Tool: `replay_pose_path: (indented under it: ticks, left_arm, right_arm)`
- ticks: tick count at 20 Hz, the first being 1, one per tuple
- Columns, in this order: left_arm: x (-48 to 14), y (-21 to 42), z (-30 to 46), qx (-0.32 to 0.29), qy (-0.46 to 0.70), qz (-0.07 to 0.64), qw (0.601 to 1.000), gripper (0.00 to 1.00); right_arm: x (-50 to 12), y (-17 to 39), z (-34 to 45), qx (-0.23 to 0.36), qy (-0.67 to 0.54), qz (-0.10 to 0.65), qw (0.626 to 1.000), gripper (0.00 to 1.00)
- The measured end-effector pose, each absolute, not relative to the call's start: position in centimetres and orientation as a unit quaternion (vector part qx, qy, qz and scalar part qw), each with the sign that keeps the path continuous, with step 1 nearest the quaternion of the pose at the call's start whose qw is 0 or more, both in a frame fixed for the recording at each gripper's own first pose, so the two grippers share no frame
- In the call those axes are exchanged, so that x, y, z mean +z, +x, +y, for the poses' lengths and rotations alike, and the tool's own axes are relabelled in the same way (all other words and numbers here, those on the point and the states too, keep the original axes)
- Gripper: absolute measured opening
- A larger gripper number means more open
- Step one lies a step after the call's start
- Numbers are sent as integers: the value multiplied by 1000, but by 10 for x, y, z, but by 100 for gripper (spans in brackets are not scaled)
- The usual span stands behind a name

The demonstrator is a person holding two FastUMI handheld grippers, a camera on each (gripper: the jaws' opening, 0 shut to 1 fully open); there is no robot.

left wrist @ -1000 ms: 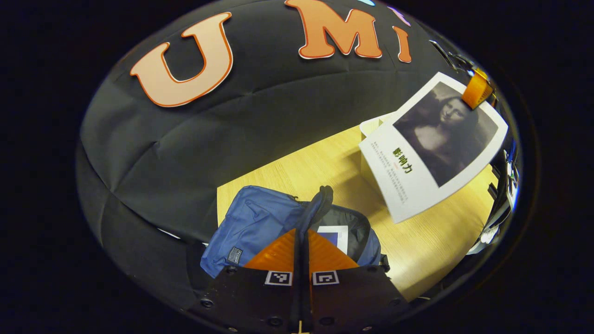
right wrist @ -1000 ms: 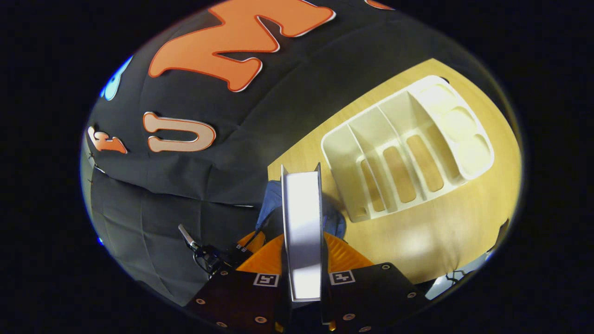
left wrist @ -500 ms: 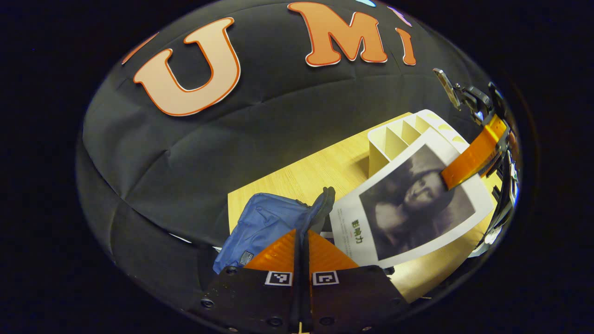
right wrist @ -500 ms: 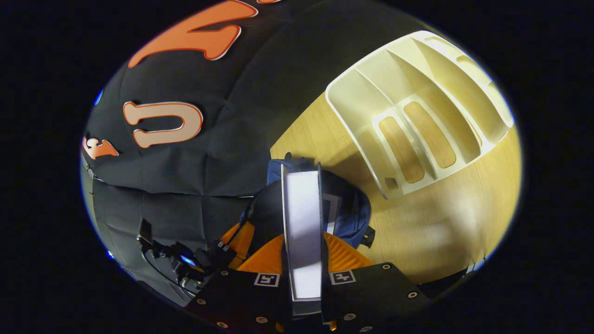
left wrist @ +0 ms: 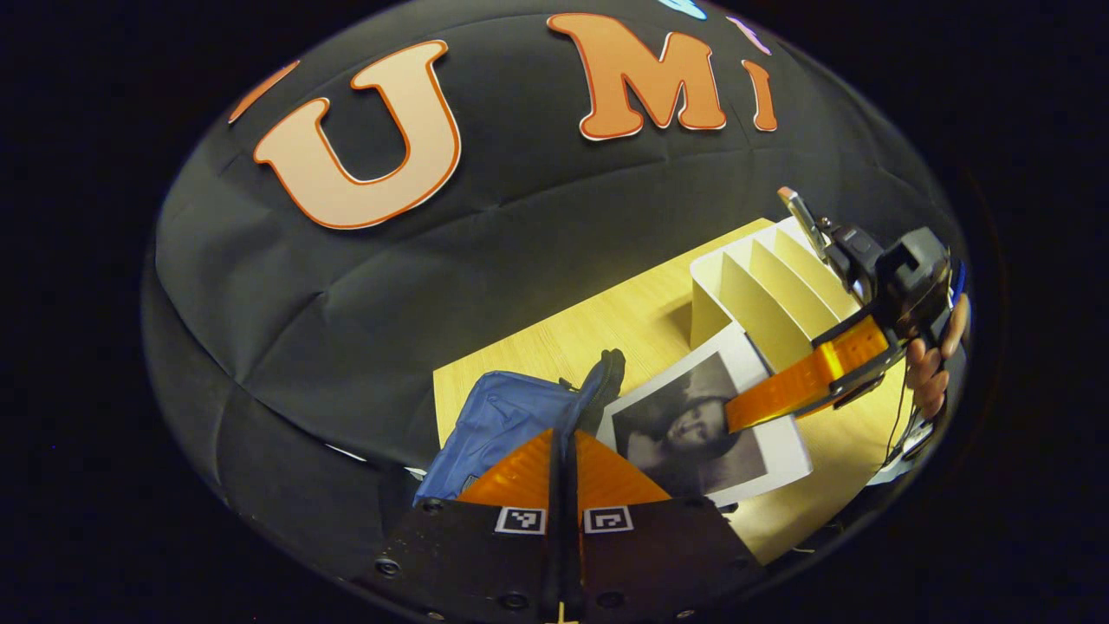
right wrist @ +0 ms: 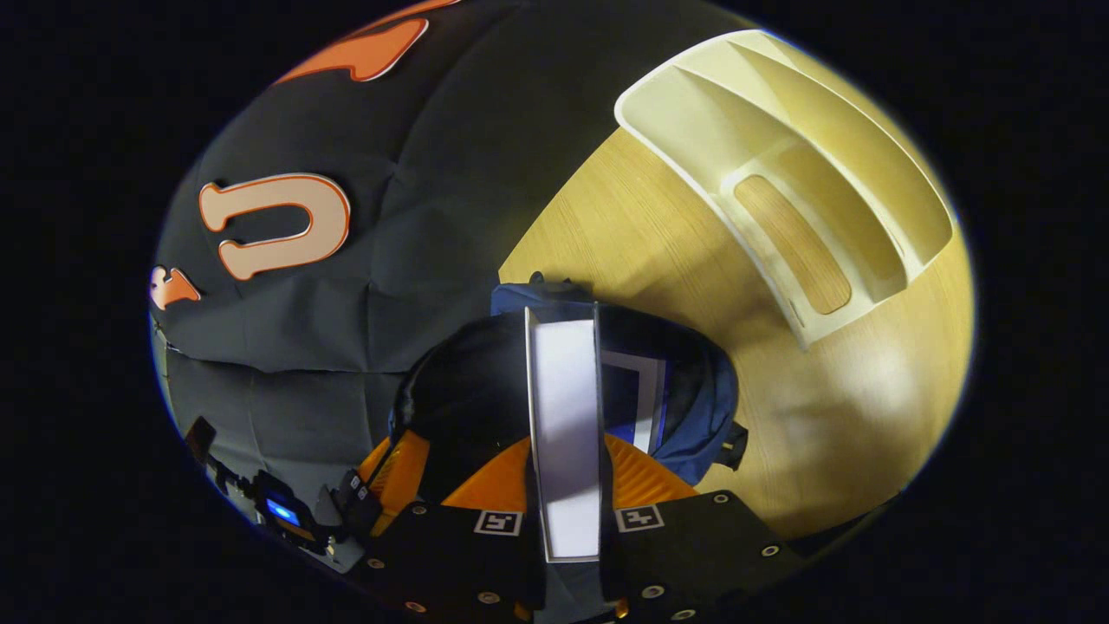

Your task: Open the schoolbag, grab two books from the bookshelf and put them into the schoolbag.

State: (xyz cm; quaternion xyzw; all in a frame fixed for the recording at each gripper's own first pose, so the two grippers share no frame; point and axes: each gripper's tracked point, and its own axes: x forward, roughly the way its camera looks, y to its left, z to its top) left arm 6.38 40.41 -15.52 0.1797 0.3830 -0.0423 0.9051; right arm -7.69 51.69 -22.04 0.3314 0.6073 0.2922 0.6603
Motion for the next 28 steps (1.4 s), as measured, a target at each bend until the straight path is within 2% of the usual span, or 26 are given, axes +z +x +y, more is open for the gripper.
replay_pose_path:
  ticks: [14, 15, 16, 17, 21, 22, 23, 24, 25, 26, 27, 28]
  left_arm:
    - [-139, 61, 393, -69, 175, 368, 911, 2]
    - [-139, 60, 391, -72, 173, 368, 911, 2]
    - [-140, 60, 388, -74, 173, 368, 911, 2]
    - [-140, 62, 386, -77, 173, 367, 911, 2]
    - [-143, 62, 388, -75, 170, 369, 911, 2]
    - [-143, 61, 389, -72, 167, 369, 911, 1]
    - [-146, 58, 391, -70, 165, 374, 910, 2]
    - [-147, 57, 391, -69, 160, 375, 911, 2]
    - [-150, 57, 391, -70, 157, 377, 910, 2]
    - [-150, 56, 391, -69, 155, 377, 911, 2]
    - [-150, 56, 391, -68, 153, 378, 911, 2]
    - [-150, 55, 391, -66, 154, 377, 911, 0]
  right_arm:
    - [-260, -103, 601, 309, 347, 577, 672, 25]
    - [-261, -104, 605, 308, 353, 576, 670, 24]
    - [-262, -106, 609, 311, 355, 575, 668, 13]
    - [-264, -107, 612, 311, 359, 573, 668, 25]
    - [-268, -107, 615, 310, 356, 573, 670, 27]
    - [-273, -104, 613, 297, 340, 574, 683, 29]
    - [-279, -96, 606, 289, 322, 571, 698, 48]
    - [-290, -95, 604, 283, 304, 572, 707, 39]
    - [-288, -94, 601, 284, 299, 574, 708, 50]
    - [-286, -93, 599, 284, 291, 579, 706, 43]
    - [-284, -90, 599, 287, 289, 576, 708, 61]
    - [-287, -91, 593, 285, 272, 581, 712, 85]
